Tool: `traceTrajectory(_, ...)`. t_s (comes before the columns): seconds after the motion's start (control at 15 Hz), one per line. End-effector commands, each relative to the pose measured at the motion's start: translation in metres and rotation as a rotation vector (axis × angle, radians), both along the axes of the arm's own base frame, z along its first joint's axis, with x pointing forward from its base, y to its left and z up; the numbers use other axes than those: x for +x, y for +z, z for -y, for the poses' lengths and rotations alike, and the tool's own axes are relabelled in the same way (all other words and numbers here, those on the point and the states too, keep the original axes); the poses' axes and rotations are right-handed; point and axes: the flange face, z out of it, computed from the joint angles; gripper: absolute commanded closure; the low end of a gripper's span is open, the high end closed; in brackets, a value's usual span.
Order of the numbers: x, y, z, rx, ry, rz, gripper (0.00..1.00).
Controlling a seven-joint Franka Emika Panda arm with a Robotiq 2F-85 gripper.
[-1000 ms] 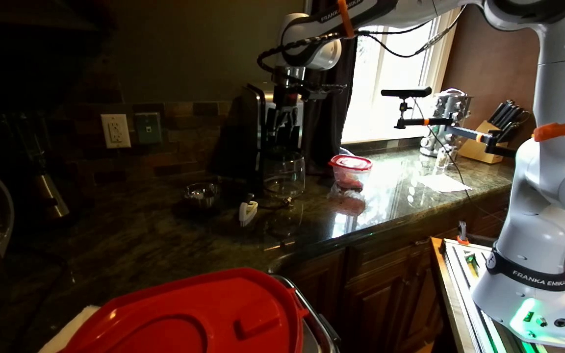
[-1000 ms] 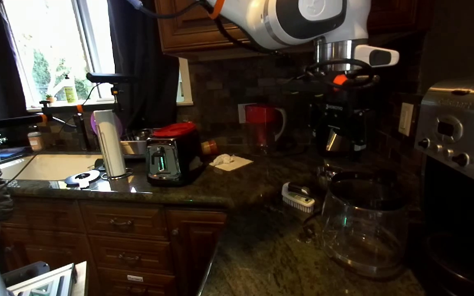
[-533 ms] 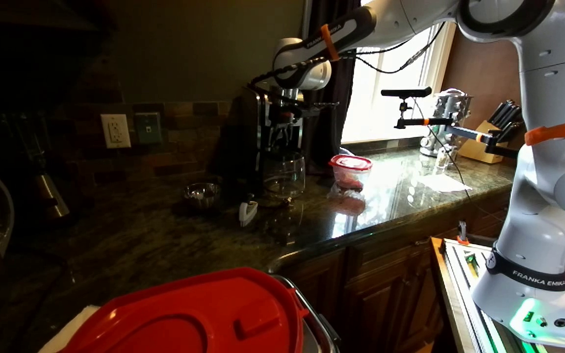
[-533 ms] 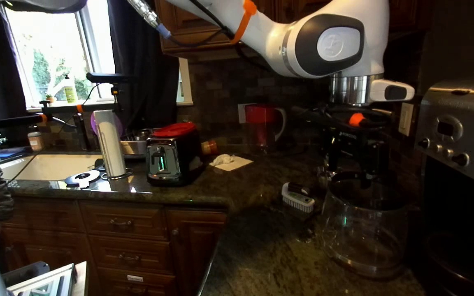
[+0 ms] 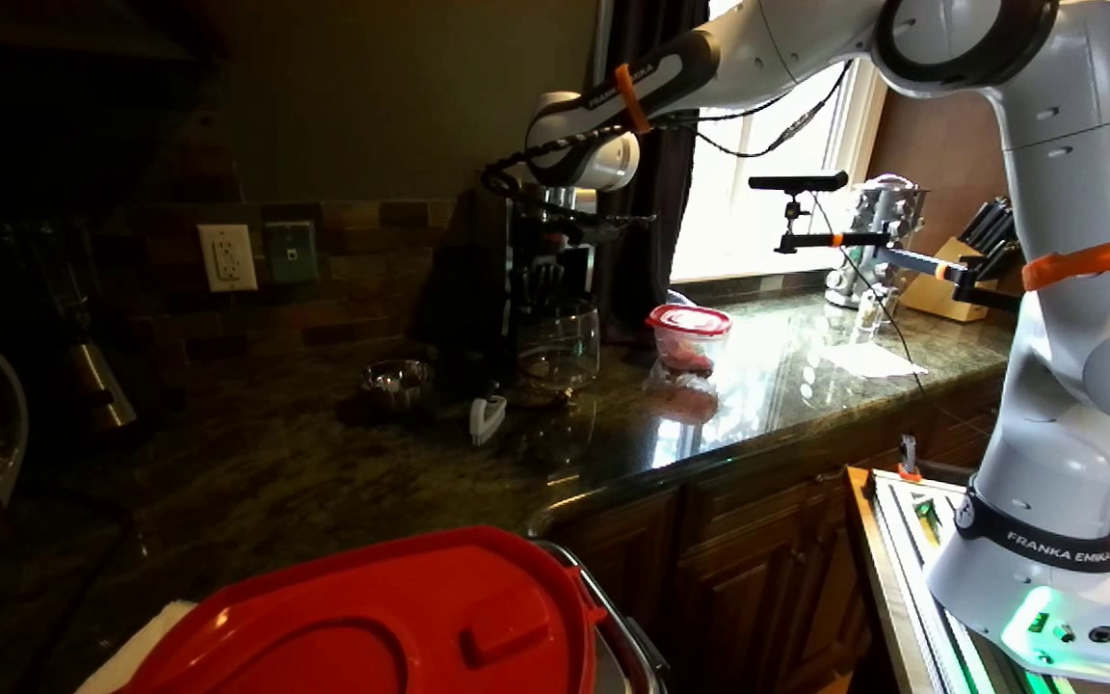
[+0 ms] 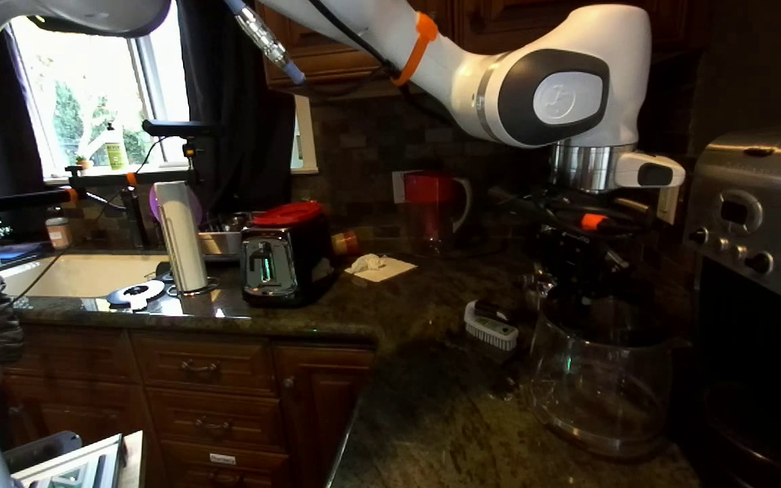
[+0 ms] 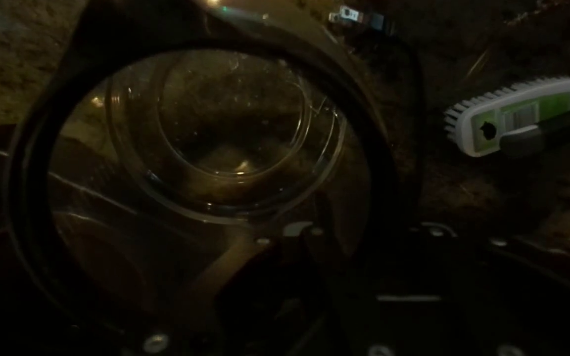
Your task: Move the coffee jar to the left
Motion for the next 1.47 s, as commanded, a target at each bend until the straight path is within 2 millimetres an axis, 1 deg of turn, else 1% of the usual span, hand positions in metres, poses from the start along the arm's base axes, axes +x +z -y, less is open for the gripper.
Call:
traceTrajectory(0.0,-0.001,0.004,0.002,0.032,-0.006,-0.029,0.98)
traceTrajectory(0.07,-0.003,0.006,0.001,0.037,-0.010,-0.042,1.00)
traceTrajectory(0.13,-0.005,0.008,-0.001,0.042,-0.010,-0.052,1.00)
traceTrajectory(0.2,-0.007,0.011,-0.002,0.043,-0.007,-0.057,0.97)
traceTrajectory(0.33,-0.010,0.013,-0.004,0.047,-0.005,-0.072,0.98)
traceTrajectory(0.6,-0.013,0.024,-0.008,0.074,0.001,-0.042,0.98)
traceTrajectory(1.0,-0.023,0.057,-0.007,0.183,0.006,0.044,0.98)
traceTrajectory(1.13,-0.030,0.067,-0.007,0.226,0.031,0.035,0.98)
traceTrajectory(1.4,-0.049,0.083,-0.009,0.346,0.136,-0.030,0.98)
